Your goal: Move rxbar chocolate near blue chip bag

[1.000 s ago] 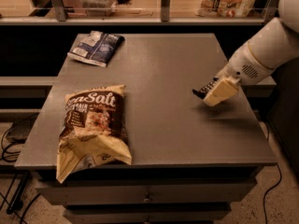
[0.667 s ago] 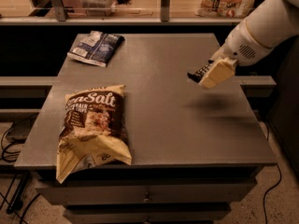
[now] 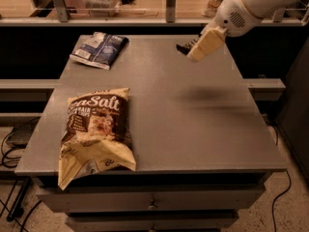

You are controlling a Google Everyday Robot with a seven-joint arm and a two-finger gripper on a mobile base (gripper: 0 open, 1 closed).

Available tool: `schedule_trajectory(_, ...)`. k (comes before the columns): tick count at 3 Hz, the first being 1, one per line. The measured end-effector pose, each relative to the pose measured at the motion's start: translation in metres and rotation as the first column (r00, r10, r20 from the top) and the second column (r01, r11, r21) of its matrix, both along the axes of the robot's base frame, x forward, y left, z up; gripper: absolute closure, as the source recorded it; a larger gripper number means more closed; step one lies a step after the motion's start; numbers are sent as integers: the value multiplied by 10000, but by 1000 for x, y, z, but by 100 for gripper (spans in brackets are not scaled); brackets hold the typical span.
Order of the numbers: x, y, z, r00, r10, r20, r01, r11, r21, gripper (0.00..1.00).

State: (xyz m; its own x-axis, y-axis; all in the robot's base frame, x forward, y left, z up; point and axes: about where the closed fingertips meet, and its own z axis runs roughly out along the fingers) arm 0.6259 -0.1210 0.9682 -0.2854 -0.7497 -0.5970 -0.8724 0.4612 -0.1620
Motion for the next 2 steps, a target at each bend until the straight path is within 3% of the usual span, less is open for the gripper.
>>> schedule_trajectory(2,6,8,-3,10000,-79,-4,79,9995,317,100)
